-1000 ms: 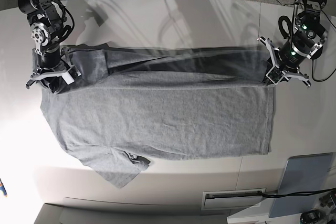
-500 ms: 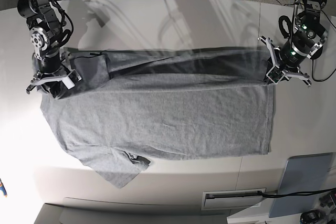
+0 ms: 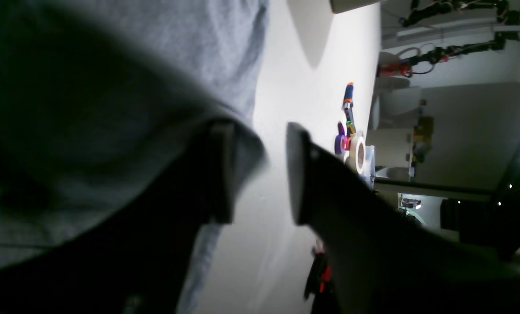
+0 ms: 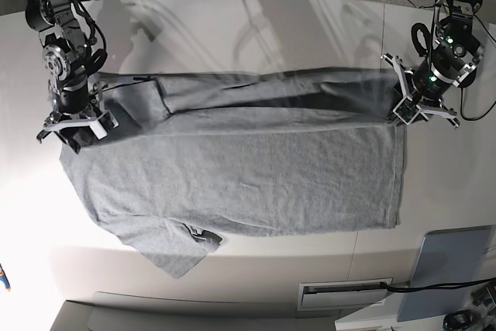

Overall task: Fold the T-shirt properly
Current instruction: 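Lift the shoulder edge and fold it over the shirt body with both grippers, then release the folded edge and raise both grippers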

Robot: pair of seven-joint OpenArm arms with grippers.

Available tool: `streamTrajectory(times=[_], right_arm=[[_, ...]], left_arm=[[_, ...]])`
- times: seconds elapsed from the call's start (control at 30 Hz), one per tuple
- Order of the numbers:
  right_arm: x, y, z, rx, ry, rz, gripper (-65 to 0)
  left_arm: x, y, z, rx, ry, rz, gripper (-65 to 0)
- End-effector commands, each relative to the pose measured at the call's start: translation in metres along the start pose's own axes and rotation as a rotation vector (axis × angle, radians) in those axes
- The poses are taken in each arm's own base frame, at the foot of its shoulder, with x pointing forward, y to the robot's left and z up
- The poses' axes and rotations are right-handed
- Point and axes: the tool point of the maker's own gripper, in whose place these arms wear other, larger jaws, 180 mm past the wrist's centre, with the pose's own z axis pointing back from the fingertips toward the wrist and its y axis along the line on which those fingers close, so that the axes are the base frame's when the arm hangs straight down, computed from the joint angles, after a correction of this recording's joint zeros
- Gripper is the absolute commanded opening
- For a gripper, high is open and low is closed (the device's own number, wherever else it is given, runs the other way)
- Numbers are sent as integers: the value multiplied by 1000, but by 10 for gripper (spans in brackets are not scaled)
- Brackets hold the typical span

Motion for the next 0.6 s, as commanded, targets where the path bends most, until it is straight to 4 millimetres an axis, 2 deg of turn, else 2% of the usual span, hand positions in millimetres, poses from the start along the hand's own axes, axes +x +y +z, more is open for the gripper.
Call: streamTrajectory(times=[0.0,0.07,0.2,0.23,0.3,0.37,0.4,0.43,0.57], right_arm=[[5,-18,-2,-45,-19,-10,-435],[4,-19,-2,-46,-12,-23,-435],[-5,-18,-2,-47,33,-116,-435],[-8,-18,-2,-49,52,-151,-435],[-15,-17,0,-57,82,-186,-453],[-22,-16,3,-68,111,-200,-537],[-26,-14,4,-77,129,-216,-593],[-29,-13,6,-88,141,-234,-642],[-38,-3,10,-84,175,-357,-650]], left_arm=[[9,10,3,23,-31,-10,-442],[9,10,3,24,-31,-10,-381],[9,15,3,53,-32,38,-377],[9,15,3,51,-35,75,-393],[10,10,3,27,-43,152,-481],[12,5,1,23,-50,218,-624],[12,5,-1,42,-52,257,-650],[10,5,-3,71,-50,299,-650],[-8,-7,-19,106,-19,445,-650]])
